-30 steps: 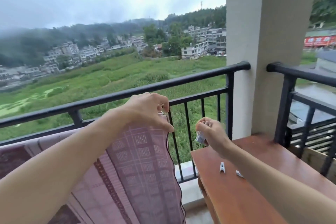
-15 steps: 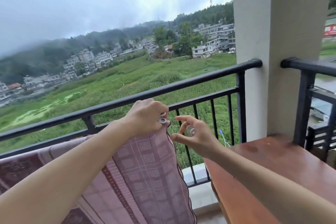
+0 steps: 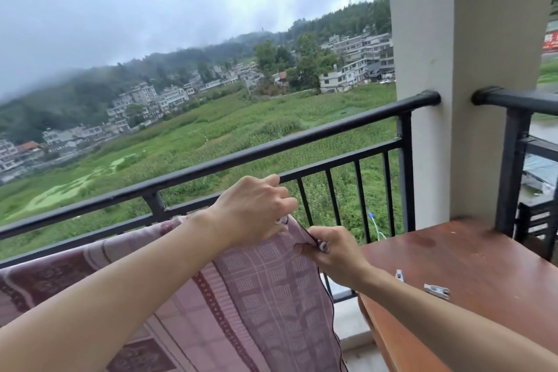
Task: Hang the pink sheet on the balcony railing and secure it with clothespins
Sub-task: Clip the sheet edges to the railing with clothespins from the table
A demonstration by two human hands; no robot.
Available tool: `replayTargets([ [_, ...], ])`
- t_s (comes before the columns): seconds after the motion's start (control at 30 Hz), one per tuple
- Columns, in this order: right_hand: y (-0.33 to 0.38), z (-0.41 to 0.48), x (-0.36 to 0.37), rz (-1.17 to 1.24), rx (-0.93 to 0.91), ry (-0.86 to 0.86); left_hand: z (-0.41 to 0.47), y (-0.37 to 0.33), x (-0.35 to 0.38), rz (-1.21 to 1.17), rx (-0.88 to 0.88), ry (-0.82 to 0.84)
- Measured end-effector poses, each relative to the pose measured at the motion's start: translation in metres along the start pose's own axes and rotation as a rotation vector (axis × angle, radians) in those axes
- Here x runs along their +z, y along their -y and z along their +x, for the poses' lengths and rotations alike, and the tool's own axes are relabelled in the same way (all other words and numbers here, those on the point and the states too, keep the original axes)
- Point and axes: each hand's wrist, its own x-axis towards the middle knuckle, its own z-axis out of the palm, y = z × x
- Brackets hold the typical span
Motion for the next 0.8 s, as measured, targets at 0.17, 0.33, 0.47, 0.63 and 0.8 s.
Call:
replayTargets([
  [0.17, -0.001, -0.007, -0.005, -0.104, -0.043, -0.147, -0.003, -0.004, 0.003, 0.096, -0.006, 0.097],
  [0.33, -0.002, -0.017, 0.009, 0.193, 0.191, -0.052, 0.009, -0.008, 0.001, 0.029, -0.162, 0.205],
  [0.47, -0.009, -0.025, 0.012, 0.354, 0.299, -0.021, 0.027, -0.007, 0.001, -0.022, -0.156, 0.289],
  [0.63, -0.009, -0.035, 0.004, 0.303, 0.31, -0.005, 0.044, -0.002, 0.004, -0.217, -0.204, 0.437],
  [0.8, -0.009, -0.037, -0.012, 0.356, 0.543, 0.142, 0.04, 0.017, 0.0, -0.582, -0.356, 0.474],
])
